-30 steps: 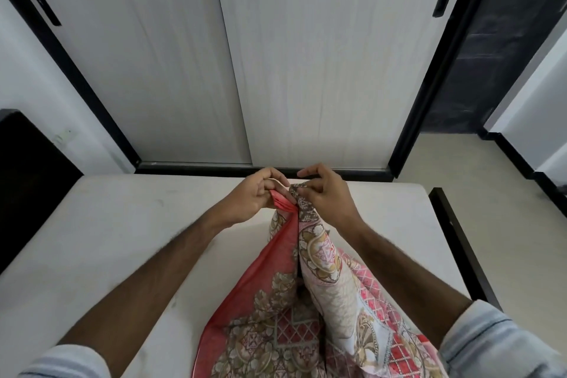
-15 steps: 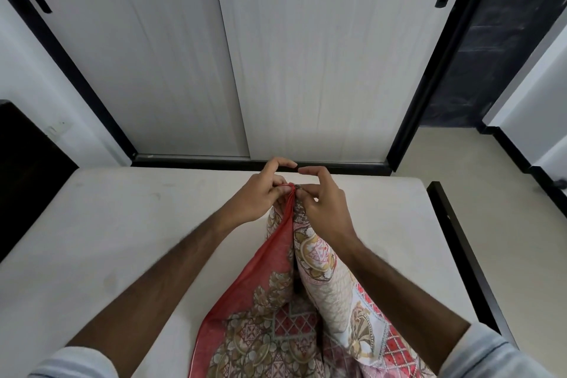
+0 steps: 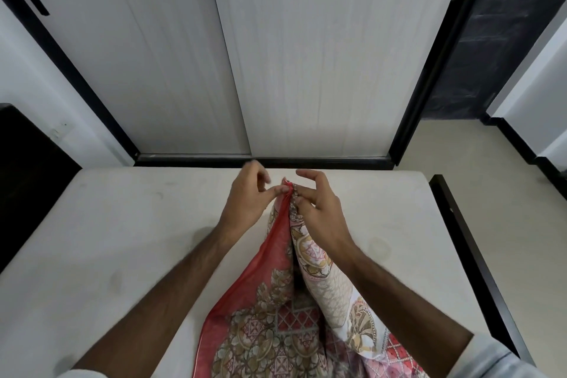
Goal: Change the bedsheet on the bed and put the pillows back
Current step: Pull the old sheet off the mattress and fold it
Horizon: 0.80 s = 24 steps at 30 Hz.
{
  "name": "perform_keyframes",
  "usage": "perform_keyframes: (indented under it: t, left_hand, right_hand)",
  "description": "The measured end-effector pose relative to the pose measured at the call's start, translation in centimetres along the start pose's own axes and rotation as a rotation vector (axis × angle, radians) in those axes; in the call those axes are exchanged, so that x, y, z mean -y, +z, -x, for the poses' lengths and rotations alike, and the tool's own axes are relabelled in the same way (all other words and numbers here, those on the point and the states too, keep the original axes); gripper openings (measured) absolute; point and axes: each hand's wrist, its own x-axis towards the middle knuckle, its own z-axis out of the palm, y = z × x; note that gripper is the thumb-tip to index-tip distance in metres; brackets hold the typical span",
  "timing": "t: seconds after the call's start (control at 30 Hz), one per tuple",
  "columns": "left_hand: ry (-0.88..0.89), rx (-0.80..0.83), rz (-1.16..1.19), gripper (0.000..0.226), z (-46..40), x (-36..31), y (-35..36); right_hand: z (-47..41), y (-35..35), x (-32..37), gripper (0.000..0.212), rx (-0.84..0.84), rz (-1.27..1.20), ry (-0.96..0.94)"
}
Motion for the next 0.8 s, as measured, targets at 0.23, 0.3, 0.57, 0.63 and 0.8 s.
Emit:
perform_keyframes:
  t: [0.23,0.3,0.57,0.63,0.8]
  left_hand:
    - [-0.005,0.239,0.218,0.053,5.7,1.9,1.4]
    - [-0.039,0.216,0.189,0.041,6.5,2.4,1.5]
    - [-0.163,0.176,0.069,0.025,11.6,5.0,0.4]
    - [-0.213,0.167,0.021,0.028,13.1,5.9,0.0]
    - [-0.393,-0.035,-0.095,0.011,16.3,9.0,-1.7]
  right_hand:
    - [3.2,1.2,-2.3,0.055,0.200,-0.238,0.122]
    - [4.0,1.3,-3.1,0.061,0.281,-0.354,0.188]
    - [4.5,0.0,-8.5,0.051,0.620,-0.487,0.299]
    - [3.0,-0.7,-11.9,0.035,0.656,-0.369,0.359]
    - [-1.1,-2.1,-22.8,0.018,0.544,0.044,0.646]
